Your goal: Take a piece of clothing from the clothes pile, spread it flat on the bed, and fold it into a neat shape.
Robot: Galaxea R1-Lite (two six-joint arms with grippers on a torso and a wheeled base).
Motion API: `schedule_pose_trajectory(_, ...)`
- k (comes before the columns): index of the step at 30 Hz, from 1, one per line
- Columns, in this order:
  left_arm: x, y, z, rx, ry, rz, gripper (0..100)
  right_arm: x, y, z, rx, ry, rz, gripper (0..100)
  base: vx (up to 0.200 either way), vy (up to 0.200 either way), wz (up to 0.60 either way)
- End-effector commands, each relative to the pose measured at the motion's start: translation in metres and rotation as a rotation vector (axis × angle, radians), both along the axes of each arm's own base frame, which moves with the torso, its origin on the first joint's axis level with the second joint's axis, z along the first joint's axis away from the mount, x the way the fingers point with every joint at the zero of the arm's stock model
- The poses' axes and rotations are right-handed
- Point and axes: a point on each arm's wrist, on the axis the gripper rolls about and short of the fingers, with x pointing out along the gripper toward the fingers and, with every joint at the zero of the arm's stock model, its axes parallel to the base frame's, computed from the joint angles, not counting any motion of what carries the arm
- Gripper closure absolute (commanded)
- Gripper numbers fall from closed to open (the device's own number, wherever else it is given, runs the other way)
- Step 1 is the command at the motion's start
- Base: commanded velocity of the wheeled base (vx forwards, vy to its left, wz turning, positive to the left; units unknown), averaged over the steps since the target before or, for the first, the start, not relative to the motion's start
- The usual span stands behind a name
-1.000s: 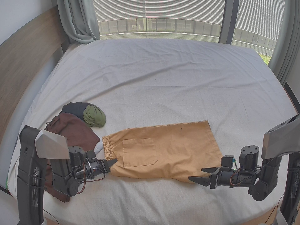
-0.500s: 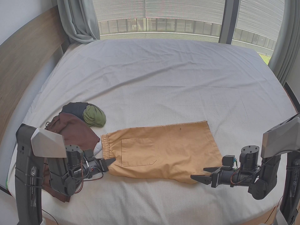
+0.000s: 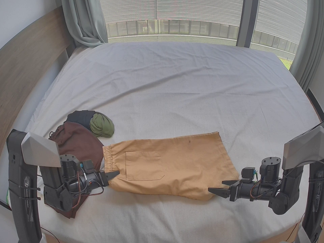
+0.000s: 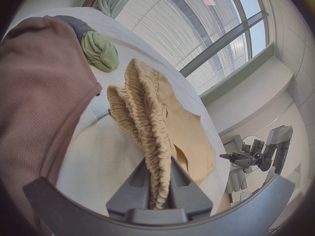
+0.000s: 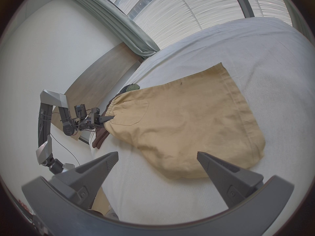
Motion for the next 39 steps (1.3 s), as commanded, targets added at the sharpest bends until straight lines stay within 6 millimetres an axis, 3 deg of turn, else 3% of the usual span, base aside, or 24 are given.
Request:
schedule_pose_trajectory(1, -0.003, 0.007, 0.012, -0.013, -0.022, 0.0, 100, 0.001, 0.0, -0.003, -0.003, 0.009, -0.002, 0, 0.0, 0.0, 0.0)
schedule_pose_trajectory(12, -0.013, 0.026, 0.026, -0.054, -0.029, -0.027, 100, 0.0, 0.0, -0.004, -0.005, 0.012, 0.0, 0, 0.0, 0.0, 0.0)
schedule_pose_trajectory(29, -0.022, 0.045, 0.026, -0.068, -0.006, 0.001, 100, 0.0, 0.002, -0.003, -0.011, -0.001, 0.012, 0, 0.0, 0.0, 0.0)
schedule_pose_trajectory(34, -0.022, 0.041, 0.032, -0.068, -0.024, -0.012, 100, 0.0, 0.002, -0.002, -0.009, -0.005, 0.012, 0, 0.0, 0.0, 0.0)
schedule_pose_trajectory(39, -0.02, 0.024, 0.042, -0.071, -0.057, -0.063, 100, 0.0, 0.002, -0.002, -0.009, -0.005, 0.013, 0, 0.0, 0.0, 0.0)
